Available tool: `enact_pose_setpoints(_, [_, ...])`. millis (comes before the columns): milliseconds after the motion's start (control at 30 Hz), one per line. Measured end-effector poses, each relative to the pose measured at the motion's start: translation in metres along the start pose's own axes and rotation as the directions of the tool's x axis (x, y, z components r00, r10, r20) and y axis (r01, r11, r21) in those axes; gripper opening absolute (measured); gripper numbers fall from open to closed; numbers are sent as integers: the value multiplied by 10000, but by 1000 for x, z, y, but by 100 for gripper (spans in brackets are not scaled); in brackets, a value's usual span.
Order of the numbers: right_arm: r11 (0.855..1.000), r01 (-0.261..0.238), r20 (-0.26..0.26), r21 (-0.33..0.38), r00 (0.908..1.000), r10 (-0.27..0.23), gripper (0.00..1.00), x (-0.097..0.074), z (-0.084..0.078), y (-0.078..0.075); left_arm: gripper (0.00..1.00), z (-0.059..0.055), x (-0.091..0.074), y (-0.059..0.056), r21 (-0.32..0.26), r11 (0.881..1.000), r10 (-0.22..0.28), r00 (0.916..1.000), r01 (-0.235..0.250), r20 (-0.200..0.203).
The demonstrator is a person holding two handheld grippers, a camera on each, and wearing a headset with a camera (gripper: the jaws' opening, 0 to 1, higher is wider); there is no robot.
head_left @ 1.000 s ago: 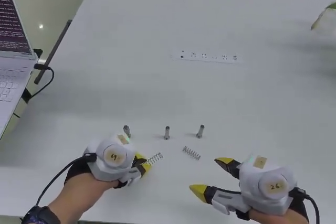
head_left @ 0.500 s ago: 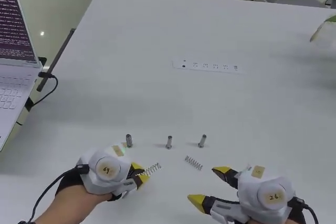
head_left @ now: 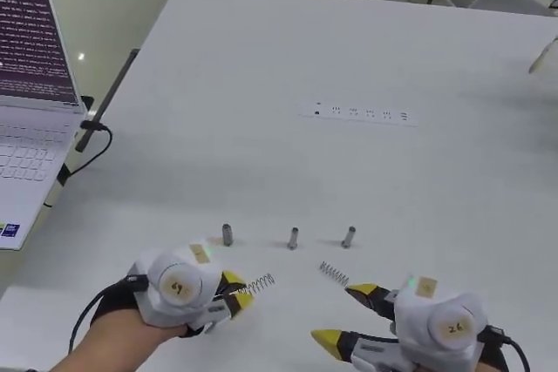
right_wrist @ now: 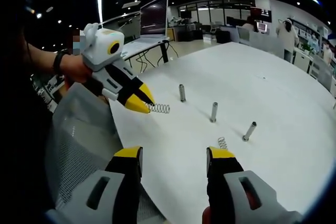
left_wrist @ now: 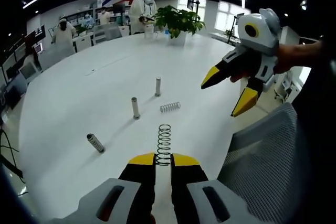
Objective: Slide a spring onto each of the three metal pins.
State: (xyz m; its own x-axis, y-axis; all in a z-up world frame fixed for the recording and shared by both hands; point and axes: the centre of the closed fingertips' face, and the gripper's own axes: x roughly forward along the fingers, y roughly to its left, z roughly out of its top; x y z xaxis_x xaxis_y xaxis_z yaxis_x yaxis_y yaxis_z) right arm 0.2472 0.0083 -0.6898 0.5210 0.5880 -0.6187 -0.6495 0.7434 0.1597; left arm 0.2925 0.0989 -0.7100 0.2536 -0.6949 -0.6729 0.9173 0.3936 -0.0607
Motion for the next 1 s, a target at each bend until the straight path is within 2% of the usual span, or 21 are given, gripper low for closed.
enact_pose_setpoints(233, [9982,-339,-192,-491,9993,330,47,5,2,2,3,1,-4,-8,293,9994,-191,9998,191,12])
enact_pose_setpoints(567, [9920,-724,-353,-1038,9970,691,45,9,8,6,3,14,-6,-22,810,9955,-501,9986,488,142])
enact_pose_setpoints(1000, [9791,-1271,-432,-1587,9916,1217,41,11,13,17,3,27,-1,-49,1665,9793,-1189,9928,1155,108])
